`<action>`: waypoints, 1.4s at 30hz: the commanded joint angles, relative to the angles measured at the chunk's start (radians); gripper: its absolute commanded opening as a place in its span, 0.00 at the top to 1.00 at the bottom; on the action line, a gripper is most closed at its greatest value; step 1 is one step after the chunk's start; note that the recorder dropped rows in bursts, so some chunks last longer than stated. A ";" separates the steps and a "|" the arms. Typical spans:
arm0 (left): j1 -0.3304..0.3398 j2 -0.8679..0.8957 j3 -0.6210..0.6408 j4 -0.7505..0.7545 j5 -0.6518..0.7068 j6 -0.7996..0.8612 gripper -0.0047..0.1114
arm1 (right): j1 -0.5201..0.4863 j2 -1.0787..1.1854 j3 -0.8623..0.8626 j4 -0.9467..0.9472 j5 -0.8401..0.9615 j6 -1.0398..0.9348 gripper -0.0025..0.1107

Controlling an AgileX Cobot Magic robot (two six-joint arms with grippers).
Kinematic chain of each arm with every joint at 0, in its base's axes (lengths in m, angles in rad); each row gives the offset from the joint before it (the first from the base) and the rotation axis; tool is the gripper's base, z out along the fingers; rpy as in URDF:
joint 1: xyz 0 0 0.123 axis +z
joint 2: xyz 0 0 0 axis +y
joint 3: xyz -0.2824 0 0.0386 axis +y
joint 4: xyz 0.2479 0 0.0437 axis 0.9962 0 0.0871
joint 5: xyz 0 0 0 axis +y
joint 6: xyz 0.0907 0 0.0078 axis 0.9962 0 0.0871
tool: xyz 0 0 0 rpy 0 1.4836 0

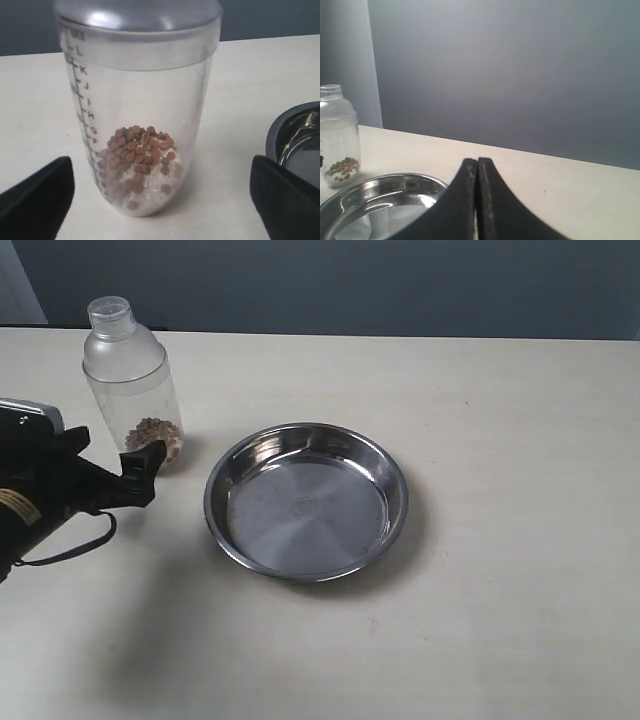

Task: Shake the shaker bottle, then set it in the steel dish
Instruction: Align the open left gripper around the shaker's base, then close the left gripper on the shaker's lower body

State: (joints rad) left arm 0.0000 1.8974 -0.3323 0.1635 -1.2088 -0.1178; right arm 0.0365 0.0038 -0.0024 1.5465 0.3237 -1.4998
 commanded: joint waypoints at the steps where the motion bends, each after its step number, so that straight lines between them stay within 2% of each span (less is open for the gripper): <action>1: -0.002 0.013 -0.048 0.037 -0.012 -0.028 0.14 | 0.004 -0.004 0.002 -0.001 0.001 0.001 0.98; 6: -0.002 0.013 -0.137 0.051 -0.012 -0.010 0.13 | 0.004 -0.004 0.002 -0.001 0.001 0.001 0.98; 10: -0.002 0.013 -0.201 0.048 0.104 -0.012 0.13 | 0.004 -0.004 0.002 -0.001 0.001 0.001 0.98; 15: -0.002 0.013 -0.206 0.057 0.105 -0.012 0.13 | 0.004 -0.004 0.002 -0.001 -0.004 0.001 0.98; 17: -0.002 0.013 -0.206 0.049 0.145 -0.004 0.13 | 0.004 -0.004 0.002 -0.001 -0.004 0.001 0.98; 21: -0.002 0.013 -0.206 -0.050 0.234 0.052 0.13 | 0.004 -0.004 0.002 -0.001 -0.004 0.001 0.98; 26: -0.002 0.015 -0.213 -0.088 0.244 0.045 0.13 | 0.004 -0.004 0.002 -0.001 -0.004 0.001 0.98; 32: -0.002 0.065 -0.256 -0.019 0.240 -0.031 0.14 | 0.004 -0.004 0.002 -0.001 -0.006 0.001 0.98; 34: -0.002 0.063 -0.256 0.095 0.227 -0.037 0.14 | 0.004 -0.004 0.002 -0.001 -0.006 0.001 0.98; 37: -0.002 0.063 -0.256 0.148 0.205 -0.037 0.14 | 0.004 -0.004 0.002 -0.001 -0.006 0.001 0.98; 42: -0.002 0.063 -0.256 0.118 0.227 -0.038 0.14 | 0.004 -0.004 0.002 -0.001 -0.006 0.001 0.98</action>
State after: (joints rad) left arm -0.0010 1.9553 -0.5856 0.2954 -0.9836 -0.1487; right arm 0.0365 0.0038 -0.0024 1.5465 0.3199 -1.4998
